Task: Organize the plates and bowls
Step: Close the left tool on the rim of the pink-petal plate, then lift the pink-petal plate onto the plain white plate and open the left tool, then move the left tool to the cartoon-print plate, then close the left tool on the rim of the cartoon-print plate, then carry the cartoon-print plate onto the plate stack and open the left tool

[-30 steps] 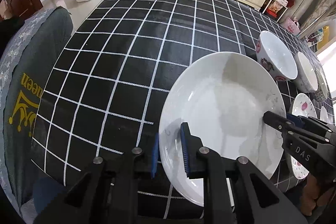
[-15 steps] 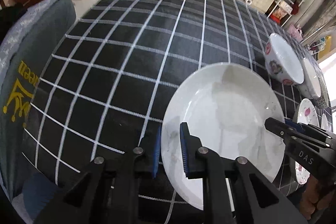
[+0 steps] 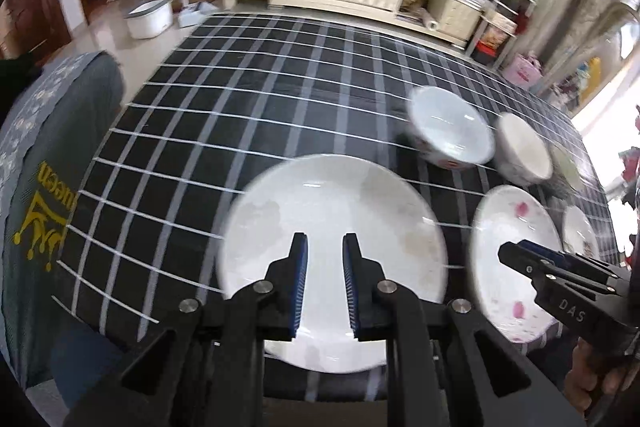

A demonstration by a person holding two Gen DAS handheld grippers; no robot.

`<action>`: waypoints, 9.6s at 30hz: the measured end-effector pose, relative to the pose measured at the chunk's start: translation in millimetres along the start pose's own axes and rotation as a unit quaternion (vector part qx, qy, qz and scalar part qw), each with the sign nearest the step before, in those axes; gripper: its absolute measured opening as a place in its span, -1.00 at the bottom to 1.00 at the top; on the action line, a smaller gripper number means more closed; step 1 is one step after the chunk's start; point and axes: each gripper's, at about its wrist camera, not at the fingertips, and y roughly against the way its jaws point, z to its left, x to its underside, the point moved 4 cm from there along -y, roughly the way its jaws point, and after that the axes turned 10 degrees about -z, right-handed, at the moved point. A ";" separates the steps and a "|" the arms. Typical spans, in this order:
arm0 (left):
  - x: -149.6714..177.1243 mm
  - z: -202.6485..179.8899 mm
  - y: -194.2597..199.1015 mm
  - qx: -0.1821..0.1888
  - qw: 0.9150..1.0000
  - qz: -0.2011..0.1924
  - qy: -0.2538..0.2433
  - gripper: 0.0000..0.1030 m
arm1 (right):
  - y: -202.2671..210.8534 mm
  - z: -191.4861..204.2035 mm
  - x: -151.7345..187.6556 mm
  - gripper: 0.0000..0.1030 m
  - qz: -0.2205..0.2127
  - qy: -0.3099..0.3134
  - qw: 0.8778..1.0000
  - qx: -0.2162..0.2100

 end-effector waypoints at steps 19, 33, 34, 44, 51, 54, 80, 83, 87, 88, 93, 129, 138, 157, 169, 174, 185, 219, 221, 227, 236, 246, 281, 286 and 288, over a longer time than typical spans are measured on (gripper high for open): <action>41.2 -128.3 -44.1 0.078 0.991 0.077 -0.076 -0.45 | 2.2 -112.6 23.5 -0.03 0.009 -0.061 0.997 0.037; 50.0 -139.2 -85.5 0.081 0.986 0.118 -0.087 -0.54 | -18.3 -112.1 19.2 -0.31 0.021 -0.044 0.998 0.043; 50.4 -140.0 -85.9 0.080 0.986 0.118 -0.088 -0.55 | -20.8 -111.9 19.9 -0.39 0.023 -0.046 0.998 0.046; 50.9 -137.1 -92.8 0.069 0.987 0.116 -0.090 -0.76 | -19.1 -113.2 25.0 -0.56 0.021 -0.048 0.996 0.068; 44.8 -136.5 -80.5 0.063 0.987 0.103 -0.103 -0.76 | -5.7 -105.7 20.2 -0.56 0.006 -0.059 0.997 0.055; 37.7 -134.7 -72.0 0.064 0.988 0.092 -0.103 -0.76 | 1.8 -99.2 15.8 -0.56 -0.005 -0.059 0.997 0.052; 17.9 -1.7 -16.1 0.001 0.998 0.050 -0.031 -0.76 | -31.2 37.1 -9.3 -0.56 0.000 0.009 1.000 -0.030; 19.3 15.0 -15.8 -0.008 0.998 0.052 -0.020 -0.76 | -38.9 50.1 -11.3 -0.56 0.004 0.020 0.999 -0.036; 21.3 37.1 -18.2 -0.019 0.998 0.057 -0.004 -0.76 | -47.1 65.6 -14.8 -0.56 0.005 0.037 0.999 -0.034; 22.2 39.0 -18.9 -0.019 0.998 0.057 -0.001 -0.76 | -49.4 67.9 -15.0 -0.56 0.007 0.037 0.999 -0.033; 23.8 55.5 -24.2 -0.026 0.998 0.060 0.011 -0.76 | -58.7 76.2 -11.4 -0.56 0.017 0.049 0.998 -0.029; 12.5 15.1 29.9 0.004 0.999 -0.025 -0.027 0.28 | 10.0 34.6 2.4 0.12 -0.052 0.050 0.997 0.036; 18.4 -61.7 31.4 0.033 0.996 -0.022 -0.076 0.30 | 49.1 -43.9 7.4 0.38 -0.066 0.005 0.995 0.078; 43.2 -235.7 -0.9 0.104 0.983 0.018 -0.151 0.30 | 80.7 -207.5 40.2 0.78 -0.050 -0.058 0.989 0.128; 57.2 -308.1 -41.9 0.116 0.974 0.059 -0.184 0.30 | 62.5 -264.3 41.3 0.89 -0.038 -0.085 0.988 0.126; 61.2 -322.7 -60.0 0.113 0.971 0.076 -0.195 0.30 | 49.4 -277.1 42.3 0.89 -0.032 -0.096 0.988 0.115; 72.6 -338.4 -98.6 0.108 0.969 0.113 -0.192 -0.05 | 16.5 -296.9 46.0 -0.07 0.009 -0.104 0.990 0.099; 51.9 -290.6 -67.4 0.100 0.980 0.081 -0.153 -0.74 | 46.7 -217.7 32.4 -0.64 -0.044 -0.093 0.994 0.030; 47.2 -275.3 -60.6 0.098 0.982 0.076 -0.142 -0.74 | 47.8 -203.3 29.8 -0.64 -0.046 -0.084 0.995 0.028; 35.0 -221.8 -36.5 0.085 0.989 0.056 -0.110 -0.74 | 48.4 -144.6 13.6 -0.64 -0.059 -0.055 0.997 0.005; 24.0 -126.1 -12.1 0.049 0.996 0.039 -0.055 -0.74 | 29.3 -60.3 -4.6 -0.64 -0.058 -0.010 0.998 -0.037; 13.5 -31.8 6.2 0.003 1.000 0.025 -0.008 -0.74 | -1.8 19.8 -16.0 -0.64 -0.039 0.037 0.996 -0.069; 34.0 52.2 -24.8 -0.048 0.997 0.056 0.012 -0.70 | -52.3 82.8 6.6 -0.52 -0.002 0.094 0.995 -0.028; 34.1 52.8 -22.9 -0.052 0.997 0.048 0.002 -0.70 | -54.4 81.9 5.2 -0.51 0.006 0.093 0.995 -0.028; 33.0 54.9 -23.2 -0.046 0.998 0.051 0.005 -0.70 | -54.1 82.0 5.5 -0.51 0.009 0.092 0.995 -0.028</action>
